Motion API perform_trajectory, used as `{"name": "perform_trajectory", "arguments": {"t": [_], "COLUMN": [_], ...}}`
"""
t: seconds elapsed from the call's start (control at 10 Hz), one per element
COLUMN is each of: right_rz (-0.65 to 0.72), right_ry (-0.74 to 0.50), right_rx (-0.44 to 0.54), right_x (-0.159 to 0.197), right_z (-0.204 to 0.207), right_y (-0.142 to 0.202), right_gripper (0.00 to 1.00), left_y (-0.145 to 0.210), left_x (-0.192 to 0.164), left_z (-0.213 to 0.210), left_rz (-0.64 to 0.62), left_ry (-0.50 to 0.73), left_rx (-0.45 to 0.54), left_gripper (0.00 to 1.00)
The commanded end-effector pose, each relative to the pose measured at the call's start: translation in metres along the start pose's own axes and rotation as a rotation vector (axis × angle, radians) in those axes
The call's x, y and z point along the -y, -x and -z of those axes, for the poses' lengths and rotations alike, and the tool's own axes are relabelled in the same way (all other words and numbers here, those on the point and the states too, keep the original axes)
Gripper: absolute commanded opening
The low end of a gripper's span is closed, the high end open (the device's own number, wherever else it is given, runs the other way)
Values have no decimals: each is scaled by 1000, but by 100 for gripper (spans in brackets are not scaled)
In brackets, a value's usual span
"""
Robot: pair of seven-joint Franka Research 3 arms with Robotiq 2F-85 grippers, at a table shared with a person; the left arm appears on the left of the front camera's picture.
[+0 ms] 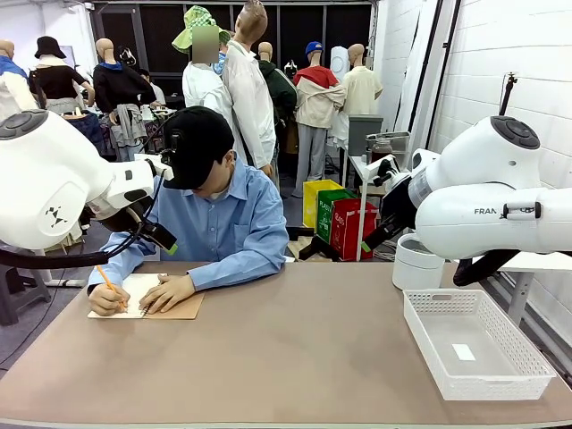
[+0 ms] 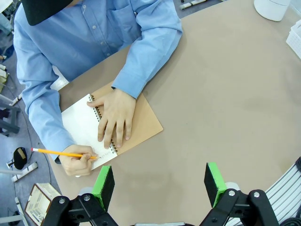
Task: Sort the paper based on its condition.
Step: If a person hands you a paper, place it in the Organizing basket , and if it's crumpled, put it in the Trash can.
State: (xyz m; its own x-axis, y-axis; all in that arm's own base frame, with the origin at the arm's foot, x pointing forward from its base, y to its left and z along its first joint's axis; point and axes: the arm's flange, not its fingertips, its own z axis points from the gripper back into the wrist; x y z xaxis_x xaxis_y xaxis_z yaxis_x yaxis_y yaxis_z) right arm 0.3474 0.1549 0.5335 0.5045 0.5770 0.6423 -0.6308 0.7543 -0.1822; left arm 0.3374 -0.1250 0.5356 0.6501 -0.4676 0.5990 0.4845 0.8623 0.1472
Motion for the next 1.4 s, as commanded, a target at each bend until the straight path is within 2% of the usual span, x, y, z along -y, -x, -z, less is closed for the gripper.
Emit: {"name": "perform_trajectory", "arguments": {"t": [0.0, 1.3], "right_rz": [3, 3], "right_ry": [-5, -5], "right_rx": [2, 2], "right_x": [1, 1], "right_z": [0, 0], "right_y": [0, 0], "right_gripper": [100, 100], "left_y": [1, 1], "left_x": [0, 0], "left_z": [1, 1], "left_rz": [0, 0], "left_ry": [0, 0], "left_rx": [-7, -7], "left_gripper": [100, 100]}}
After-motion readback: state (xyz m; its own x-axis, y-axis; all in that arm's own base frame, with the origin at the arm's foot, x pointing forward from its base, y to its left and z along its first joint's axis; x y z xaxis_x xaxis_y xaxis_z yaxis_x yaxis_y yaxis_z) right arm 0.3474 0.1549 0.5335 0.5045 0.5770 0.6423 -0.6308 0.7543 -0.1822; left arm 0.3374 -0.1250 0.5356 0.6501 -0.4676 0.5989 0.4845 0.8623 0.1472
